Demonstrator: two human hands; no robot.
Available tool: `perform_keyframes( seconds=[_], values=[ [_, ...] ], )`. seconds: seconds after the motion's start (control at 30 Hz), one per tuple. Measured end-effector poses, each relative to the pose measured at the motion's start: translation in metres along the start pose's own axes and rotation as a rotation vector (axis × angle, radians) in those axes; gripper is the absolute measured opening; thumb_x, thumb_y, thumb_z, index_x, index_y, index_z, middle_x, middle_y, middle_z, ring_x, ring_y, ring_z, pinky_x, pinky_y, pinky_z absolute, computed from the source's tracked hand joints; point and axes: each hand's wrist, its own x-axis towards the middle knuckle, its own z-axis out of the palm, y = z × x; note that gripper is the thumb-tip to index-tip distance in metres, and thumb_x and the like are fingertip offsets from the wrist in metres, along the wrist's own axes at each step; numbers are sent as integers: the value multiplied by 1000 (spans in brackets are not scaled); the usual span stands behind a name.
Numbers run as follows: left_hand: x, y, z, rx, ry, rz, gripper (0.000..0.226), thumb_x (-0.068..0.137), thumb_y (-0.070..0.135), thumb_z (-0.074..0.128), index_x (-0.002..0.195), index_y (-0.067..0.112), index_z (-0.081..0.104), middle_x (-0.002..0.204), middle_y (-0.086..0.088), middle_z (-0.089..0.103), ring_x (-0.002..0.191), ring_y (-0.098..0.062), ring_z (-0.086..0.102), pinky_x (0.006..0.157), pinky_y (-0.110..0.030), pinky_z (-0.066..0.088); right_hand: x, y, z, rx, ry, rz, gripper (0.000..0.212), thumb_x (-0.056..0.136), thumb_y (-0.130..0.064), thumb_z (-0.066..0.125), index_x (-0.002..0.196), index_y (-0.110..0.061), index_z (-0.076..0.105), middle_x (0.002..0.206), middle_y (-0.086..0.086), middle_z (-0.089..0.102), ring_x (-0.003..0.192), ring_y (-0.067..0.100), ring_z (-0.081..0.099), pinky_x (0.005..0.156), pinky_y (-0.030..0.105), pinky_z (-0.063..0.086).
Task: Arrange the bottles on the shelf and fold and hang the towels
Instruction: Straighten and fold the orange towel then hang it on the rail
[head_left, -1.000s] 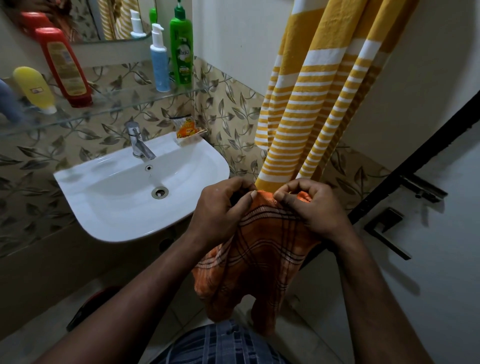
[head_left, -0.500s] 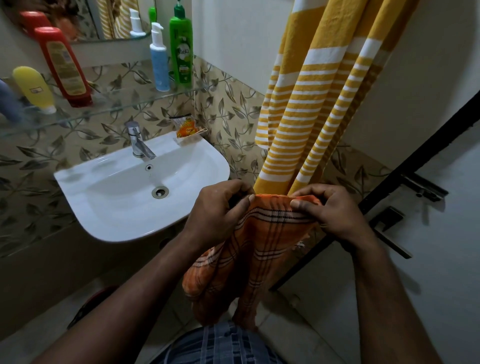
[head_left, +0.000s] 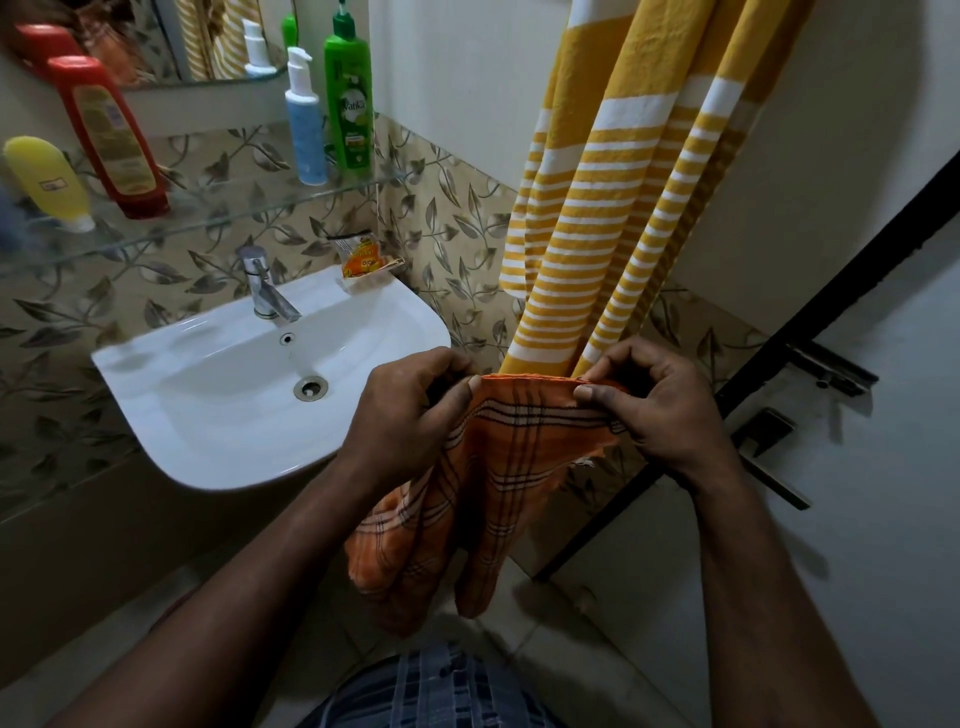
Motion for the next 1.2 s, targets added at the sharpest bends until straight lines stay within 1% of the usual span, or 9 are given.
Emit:
perform_keyframes(
  seconds=[0.13, 0.33, 0.53, 0.63, 0.8, 0.97, 1.03, 1.1, 1.2],
  values=[
    [1, 1, -1, 9, 1, 4, 4, 99, 24, 72, 101, 21, 75, 84, 11, 73, 76, -7, 67, 65, -24, 51, -1, -2, 2, -32, 22, -15, 23, 79, -13, 89, 82, -21, 68, 91, 0, 76, 90, 22, 74, 84, 54, 62],
    [2, 4, -1, 13, -13, 26, 4, 98, 21, 72, 100, 24, 74, 83, 15, 71, 76, -7, 67, 64, -17, 49, -1, -6, 0, -160, 96, -22, 20, 76, -19, 92, 81, -25, 74, 85, -13, 75, 83, 8, 71, 75, 35, 62],
    [1, 3, 2, 25, -11, 44, 6, 97, 23, 72, 98, 19, 76, 82, 11, 72, 74, -10, 66, 63, -25, 50, -2, -8, 2, -204, 140, -6, 12, 78, -18, 90, 82, -22, 79, 83, -10, 78, 82, 8, 74, 77, 40, 64],
    [2, 3, 3, 48, -6, 51, 4, 97, 21, 73, 98, 19, 76, 81, 11, 72, 74, -7, 65, 62, -21, 49, -1, -7, 1, -184, 184, 9, 15, 79, -19, 90, 80, -24, 76, 83, -8, 77, 82, 11, 73, 76, 40, 63],
    [2, 2, 8, 100, -11, 59, 4, 96, 22, 73, 97, 19, 76, 79, 10, 72, 70, -6, 65, 61, -24, 49, 1, -6, 2, -251, 132, -18, 31, 84, -12, 84, 108, -29, 76, 86, -10, 70, 84, 8, 70, 79, 28, 59],
    [1, 2, 14, 119, -15, 15, 6, 97, 23, 71, 94, 19, 75, 74, 14, 67, 66, -3, 62, 57, -21, 45, 3, -8, 10, -415, 123, -34, 15, 89, -15, 80, 87, -29, 76, 93, -17, 70, 90, 1, 65, 81, 25, 55],
    [0, 2, 16, 122, -1, -20, 6, 97, 22, 71, 94, 19, 75, 72, 18, 63, 64, 0, 60, 56, -15, 40, -1, -12, 17, -374, 164, -43, 14, 90, -13, 77, 88, -26, 73, 89, -15, 71, 84, 1, 66, 76, 24, 55],
    [0, 2, 18, 128, 20, -53, 7, 97, 22, 71, 94, 18, 75, 72, 14, 65, 64, -2, 61, 57, -17, 41, -6, -15, 26, -374, 181, -94, 13, 91, -10, 69, 90, -23, 68, 84, -11, 66, 77, 7, 63, 67, 27, 52],
    [0, 4, 24, 137, 47, -106, 10, 97, 24, 69, 95, 17, 76, 76, 7, 71, 67, -7, 63, 58, -26, 48, -10, -14, 41, -467, 19, -155, 20, 84, -10, 54, 82, -20, 71, 87, -2, 57, 80, 15, 56, 68, 31, 47]
  ],
)
